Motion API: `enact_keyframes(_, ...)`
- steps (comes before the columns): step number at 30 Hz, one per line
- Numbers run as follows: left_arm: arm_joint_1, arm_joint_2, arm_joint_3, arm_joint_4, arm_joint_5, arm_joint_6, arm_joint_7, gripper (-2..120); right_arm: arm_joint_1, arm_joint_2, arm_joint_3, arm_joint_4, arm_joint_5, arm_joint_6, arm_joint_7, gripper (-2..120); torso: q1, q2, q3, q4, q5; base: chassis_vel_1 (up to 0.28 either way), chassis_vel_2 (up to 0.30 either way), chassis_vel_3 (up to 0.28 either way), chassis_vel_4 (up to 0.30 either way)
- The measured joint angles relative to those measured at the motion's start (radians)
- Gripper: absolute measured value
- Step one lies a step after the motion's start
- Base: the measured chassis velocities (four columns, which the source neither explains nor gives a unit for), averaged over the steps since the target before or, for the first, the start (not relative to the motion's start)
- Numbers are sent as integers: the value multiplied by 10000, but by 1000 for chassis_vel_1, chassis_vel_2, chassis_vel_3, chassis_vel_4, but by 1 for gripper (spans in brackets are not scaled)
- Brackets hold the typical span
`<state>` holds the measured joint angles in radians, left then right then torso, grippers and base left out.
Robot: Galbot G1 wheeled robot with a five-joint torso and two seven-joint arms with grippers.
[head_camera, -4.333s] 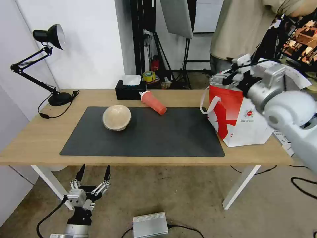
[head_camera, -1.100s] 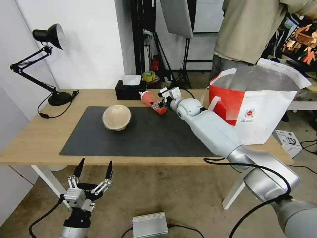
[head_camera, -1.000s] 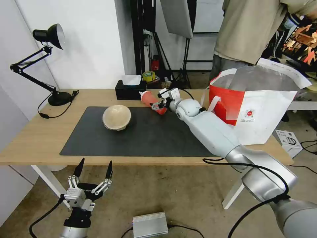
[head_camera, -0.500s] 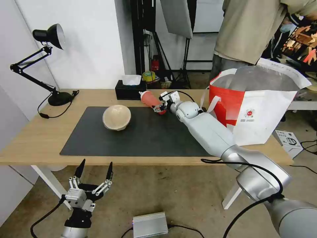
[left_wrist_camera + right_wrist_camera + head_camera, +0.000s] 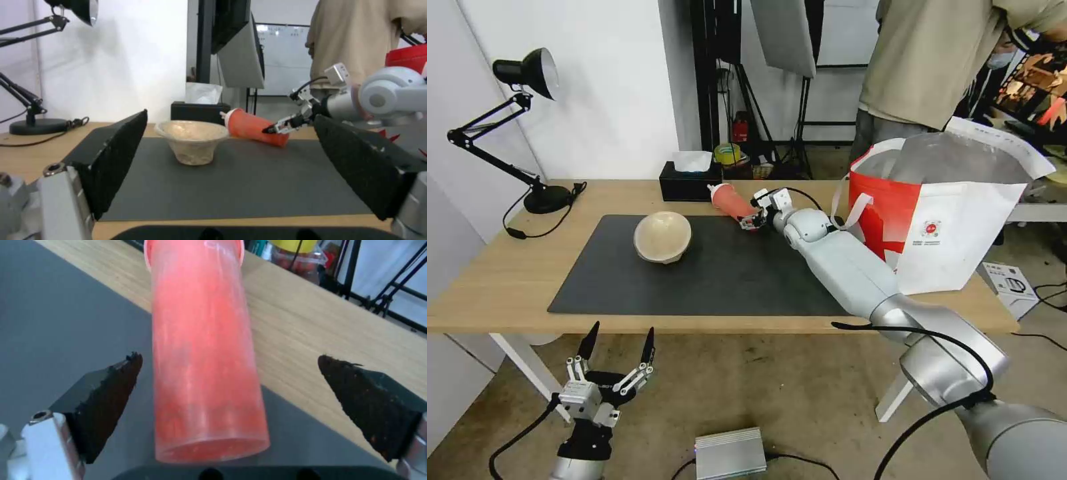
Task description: Pick up the trash from the table and place it into the takeout bag.
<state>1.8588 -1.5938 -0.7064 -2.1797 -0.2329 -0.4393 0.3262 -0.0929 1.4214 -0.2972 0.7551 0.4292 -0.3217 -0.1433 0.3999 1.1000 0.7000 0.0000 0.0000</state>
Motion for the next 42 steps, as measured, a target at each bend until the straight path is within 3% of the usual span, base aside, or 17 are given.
enact_keyframes(31,98,6,-4,106,-24,-181,49,100,-219,160,300,-368,-282,291,-35,98,0,0,0,0,0,0,0,0,0)
enact_keyframes(42,106,5,8,107,-25,-190,58,100,-261,224,383,-448,-349,390,-108,59,0,0,0,0,0,0,0,0,0)
